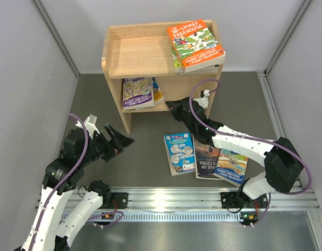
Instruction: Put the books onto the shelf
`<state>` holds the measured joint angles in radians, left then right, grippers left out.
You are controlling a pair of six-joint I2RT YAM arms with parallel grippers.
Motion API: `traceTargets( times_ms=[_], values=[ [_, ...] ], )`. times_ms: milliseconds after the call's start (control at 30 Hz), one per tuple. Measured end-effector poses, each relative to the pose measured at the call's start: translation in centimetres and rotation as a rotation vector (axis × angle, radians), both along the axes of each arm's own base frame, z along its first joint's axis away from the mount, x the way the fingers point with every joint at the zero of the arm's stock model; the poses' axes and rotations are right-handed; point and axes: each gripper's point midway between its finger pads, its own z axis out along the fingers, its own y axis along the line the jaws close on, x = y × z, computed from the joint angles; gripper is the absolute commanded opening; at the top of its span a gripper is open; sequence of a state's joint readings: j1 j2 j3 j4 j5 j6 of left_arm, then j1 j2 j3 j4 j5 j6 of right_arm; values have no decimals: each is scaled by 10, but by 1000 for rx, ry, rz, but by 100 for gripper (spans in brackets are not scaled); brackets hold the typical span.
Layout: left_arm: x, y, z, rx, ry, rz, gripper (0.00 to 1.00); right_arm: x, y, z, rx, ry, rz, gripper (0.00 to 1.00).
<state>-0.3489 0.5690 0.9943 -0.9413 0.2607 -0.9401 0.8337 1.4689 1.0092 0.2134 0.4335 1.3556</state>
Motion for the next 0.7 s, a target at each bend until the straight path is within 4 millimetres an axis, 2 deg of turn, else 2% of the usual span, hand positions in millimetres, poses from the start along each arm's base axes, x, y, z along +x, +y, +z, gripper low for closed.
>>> traceTargets(
  times_ms=[433, 700],
  values=[
    [-6, 2, -6, 14, 20, -7, 88, 26, -9, -12, 64, 8, -170, 0],
    [-12, 3, -11, 5, 18, -8, 88, 54, 13, -7, 108, 2, -211, 0]
  ],
)
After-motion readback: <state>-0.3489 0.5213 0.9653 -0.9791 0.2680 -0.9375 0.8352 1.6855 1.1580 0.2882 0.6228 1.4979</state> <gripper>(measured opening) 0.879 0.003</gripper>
